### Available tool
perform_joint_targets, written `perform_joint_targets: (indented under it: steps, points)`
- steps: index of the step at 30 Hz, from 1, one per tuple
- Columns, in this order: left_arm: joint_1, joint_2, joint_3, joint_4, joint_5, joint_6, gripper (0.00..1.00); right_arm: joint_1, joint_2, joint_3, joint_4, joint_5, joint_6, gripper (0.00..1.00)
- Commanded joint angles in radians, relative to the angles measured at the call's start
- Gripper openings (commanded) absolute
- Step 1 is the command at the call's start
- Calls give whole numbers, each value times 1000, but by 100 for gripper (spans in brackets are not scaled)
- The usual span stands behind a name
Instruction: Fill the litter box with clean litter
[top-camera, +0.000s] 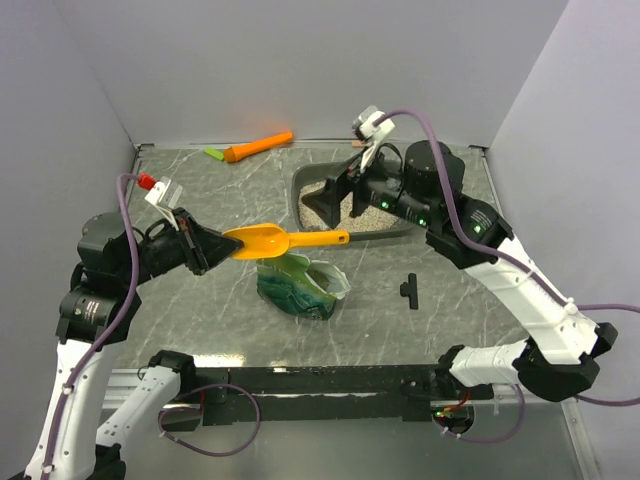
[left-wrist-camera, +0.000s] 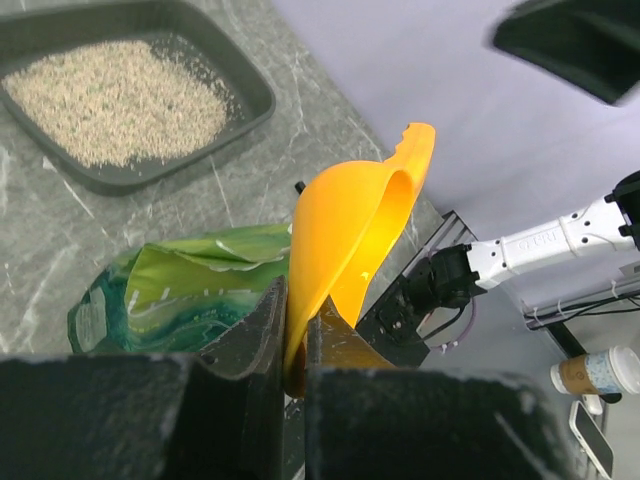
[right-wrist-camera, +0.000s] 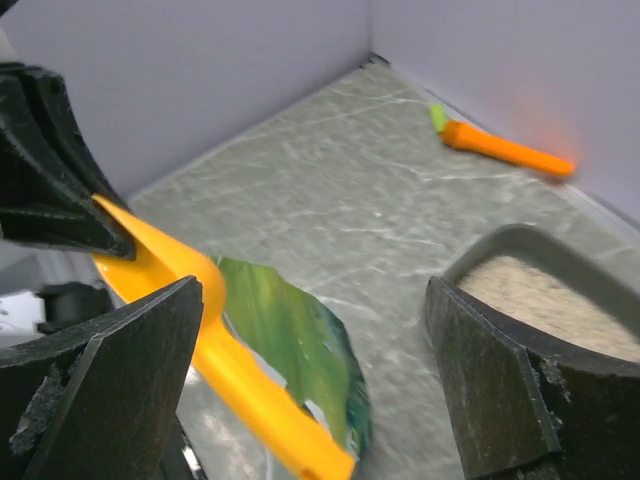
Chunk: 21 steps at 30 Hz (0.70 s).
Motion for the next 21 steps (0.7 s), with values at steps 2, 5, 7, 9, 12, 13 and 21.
perform_joint_targets:
  steps: [2,5,7,9,12,13,21]
  points:
    - [-1,-10,18,114,36,-4,1,-205,-115,-216,275,-438,201,93]
    - [-1,4,9,163,74,-27,1,-306,-179,-360,434,-611,277,92]
    - [-1,21,1,198,97,-38,1,-355,-204,-413,538,-701,337,89]
    - [-1,38,-9,223,116,-41,1,-410,-219,-486,626,-797,379,88]
    - [-1,61,-16,263,137,-49,1,-455,-248,-571,767,-877,452,88]
    - [-1,68,-17,272,143,-52,1,-464,-250,-603,828,-897,492,88]
    - [-1,114,-9,321,159,-53,1,-478,-206,-669,970,-974,586,84]
